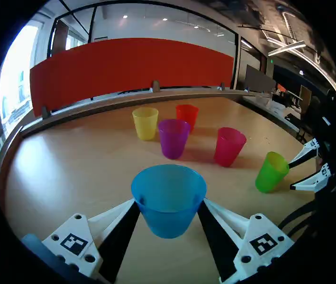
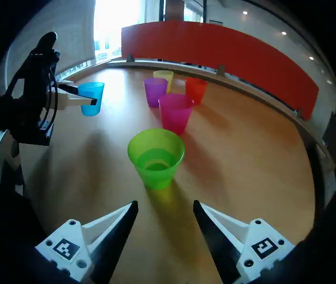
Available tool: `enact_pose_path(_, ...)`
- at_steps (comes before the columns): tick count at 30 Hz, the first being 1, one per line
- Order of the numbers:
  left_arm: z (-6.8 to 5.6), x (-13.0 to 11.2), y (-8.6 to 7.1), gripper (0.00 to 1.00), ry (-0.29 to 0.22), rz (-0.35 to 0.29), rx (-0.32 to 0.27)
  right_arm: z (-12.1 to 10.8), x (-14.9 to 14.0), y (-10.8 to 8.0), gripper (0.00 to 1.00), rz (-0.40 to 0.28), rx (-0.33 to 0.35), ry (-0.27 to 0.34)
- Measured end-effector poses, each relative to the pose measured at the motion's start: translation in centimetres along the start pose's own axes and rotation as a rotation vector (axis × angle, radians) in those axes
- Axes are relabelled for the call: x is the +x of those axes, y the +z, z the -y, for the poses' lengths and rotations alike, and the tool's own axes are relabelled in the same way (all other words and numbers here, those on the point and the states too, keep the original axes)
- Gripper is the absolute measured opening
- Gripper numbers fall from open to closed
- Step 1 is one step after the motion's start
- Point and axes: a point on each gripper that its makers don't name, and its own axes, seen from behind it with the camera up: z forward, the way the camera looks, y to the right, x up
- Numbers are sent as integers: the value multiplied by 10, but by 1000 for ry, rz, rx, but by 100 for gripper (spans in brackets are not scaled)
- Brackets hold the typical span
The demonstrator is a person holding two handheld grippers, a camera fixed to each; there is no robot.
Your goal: Pour water
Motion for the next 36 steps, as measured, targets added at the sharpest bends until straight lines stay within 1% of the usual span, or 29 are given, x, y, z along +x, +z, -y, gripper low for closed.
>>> enact_pose_path(3,-2,-4,6,81,-5,16,-6,1,1,0,90,0,1,0)
enact_pose_path(9,-1,-13,15,81,-5,49,0,1,1,-1,90,0,3,-3)
enact_pose_path(15,-3,-20,21,81,-4,78,-9,-1,2,-1,90,-2,2,-2)
enact_pose_path(18,-4,-21,23,81,-7,80,-12,-2,2,-1,90,-3,-2,-5)
enact_pose_path(21,-5,-20,25,81,-11,77,-18,-3,2,0,90,-4,-2,-6)
enact_pose_path(27,-4,-21,23,82,0,86,-22,-5,3,-1,90,-6,-3,-7)
enact_pose_path(33,-4,-35,23,82,9,128,-19,-8,7,-1,90,-11,-6,-7)
enact_pose_path(36,-3,-38,23,84,10,132,-12,-8,8,-1,90,-13,-6,-6)
